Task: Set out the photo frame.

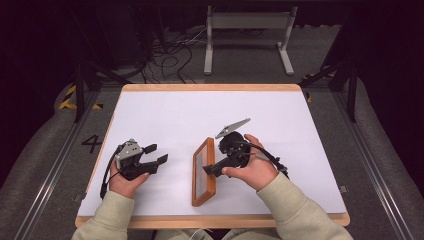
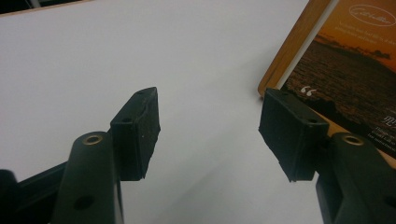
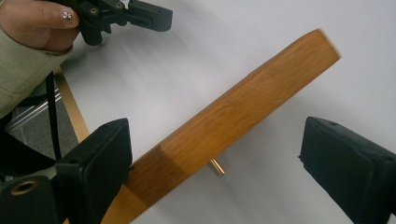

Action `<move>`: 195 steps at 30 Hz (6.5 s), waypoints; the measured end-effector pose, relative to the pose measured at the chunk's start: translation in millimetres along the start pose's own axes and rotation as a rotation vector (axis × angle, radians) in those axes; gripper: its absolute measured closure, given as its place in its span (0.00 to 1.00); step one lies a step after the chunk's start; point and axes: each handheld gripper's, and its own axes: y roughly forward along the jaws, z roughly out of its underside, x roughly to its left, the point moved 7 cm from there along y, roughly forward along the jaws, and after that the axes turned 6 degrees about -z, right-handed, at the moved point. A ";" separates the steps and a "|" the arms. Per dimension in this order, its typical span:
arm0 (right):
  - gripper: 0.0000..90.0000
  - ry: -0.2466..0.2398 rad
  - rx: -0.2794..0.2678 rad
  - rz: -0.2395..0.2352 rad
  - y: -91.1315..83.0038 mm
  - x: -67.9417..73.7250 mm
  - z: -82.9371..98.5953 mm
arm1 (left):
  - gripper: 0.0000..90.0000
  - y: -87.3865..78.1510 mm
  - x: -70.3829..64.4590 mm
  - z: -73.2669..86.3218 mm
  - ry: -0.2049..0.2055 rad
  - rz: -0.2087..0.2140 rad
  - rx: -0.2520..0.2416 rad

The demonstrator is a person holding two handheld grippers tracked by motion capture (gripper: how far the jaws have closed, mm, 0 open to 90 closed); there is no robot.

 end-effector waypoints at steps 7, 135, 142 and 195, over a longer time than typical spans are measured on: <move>0.14 0.094 0.029 -0.018 17.2 5.1 0.2 | 0.44 -0.8 -2.2 -1.4 0.014 0.013 -0.011; 0.64 -0.472 0.236 -0.090 -7.9 -107.6 -36.5 | 0.48 -9.9 -0.3 2.3 -0.001 0.020 -0.039; 0.54 -0.449 0.207 -0.021 -5.0 -117.0 -37.9 | 0.48 -10.1 0.1 2.6 0.001 0.020 -0.036; 0.13 -0.114 -0.226 0.230 -138.2 -120.1 50.1 | 0.28 -21.7 -15.9 -2.6 -0.001 0.038 0.010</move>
